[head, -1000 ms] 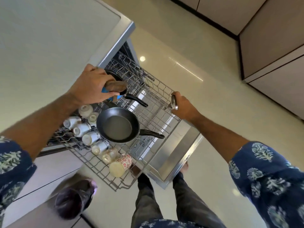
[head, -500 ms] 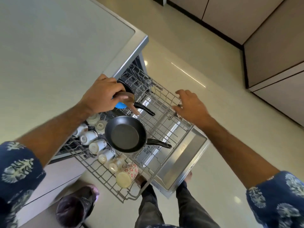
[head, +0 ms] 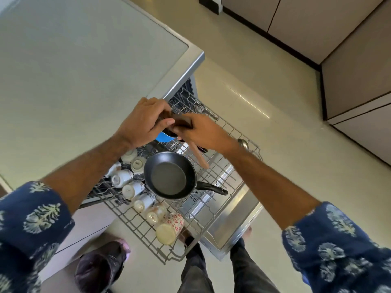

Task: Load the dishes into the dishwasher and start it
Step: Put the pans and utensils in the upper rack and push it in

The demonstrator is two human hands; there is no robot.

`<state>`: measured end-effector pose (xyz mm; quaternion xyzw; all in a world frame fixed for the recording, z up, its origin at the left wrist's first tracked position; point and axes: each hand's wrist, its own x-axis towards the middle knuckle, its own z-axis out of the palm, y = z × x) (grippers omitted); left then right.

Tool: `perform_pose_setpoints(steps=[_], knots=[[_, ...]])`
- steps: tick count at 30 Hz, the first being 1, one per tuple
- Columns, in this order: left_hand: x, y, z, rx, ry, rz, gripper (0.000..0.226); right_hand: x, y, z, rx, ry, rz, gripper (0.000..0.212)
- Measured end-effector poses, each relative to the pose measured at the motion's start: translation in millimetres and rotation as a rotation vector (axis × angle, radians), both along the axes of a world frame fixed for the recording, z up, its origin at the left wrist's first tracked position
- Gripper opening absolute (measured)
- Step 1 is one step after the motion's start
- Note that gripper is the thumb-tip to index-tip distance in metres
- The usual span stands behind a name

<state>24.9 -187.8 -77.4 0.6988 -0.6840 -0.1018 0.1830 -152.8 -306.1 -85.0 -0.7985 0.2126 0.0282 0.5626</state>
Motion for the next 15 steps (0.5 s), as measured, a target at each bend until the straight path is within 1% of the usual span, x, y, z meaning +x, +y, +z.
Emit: perform_pose_setpoints(steps=[2, 4, 5, 7, 8, 10, 12, 15], knots=[[-1.2, 1.3, -0.2, -0.053, -0.022, 0.011, 0.036, -26.4, -16.4, 6.3, -0.037, 0.005, -0.030, 0.032], [-1.7, 0.5, -3.3, -0.097, -0.137, 0.037, 0.027, -60.9, -38.7, 11.0, -0.002, -0.017, -0.168, 0.030], [-2.3, -1.1, -6.4, -0.091, -0.215, 0.036, 0.031, -79.1, -49.3, 14.6, 0.060, -0.041, -0.264, 0.029], [-2.8, -4.7, -12.2, -0.004, -0.358, 0.002, 0.053, -112.0, -66.2, 21.9, 0.182, -0.121, -0.451, 0.031], [-2.9, -6.5, -13.4, 0.045, -0.403, -0.004, 0.063, -125.6, -71.8, 25.5, 0.198, -0.171, -0.522, 0.030], [-1.6, -8.4, -13.7, 0.109, -0.462, -0.005, 0.080, -144.2, -78.0, 30.7, 0.135, -0.243, -0.603, 0.026], [-0.9, -8.6, -13.2, 0.136, -0.497, -0.013, 0.086, -151.1, -79.3, 27.2, 0.064, -0.244, -0.638, 0.023], [-1.7, -9.7, -13.2, 0.158, -0.511, -0.006, 0.085, -145.4, -75.7, 12.1, 0.043, -0.207, -0.637, 0.022]])
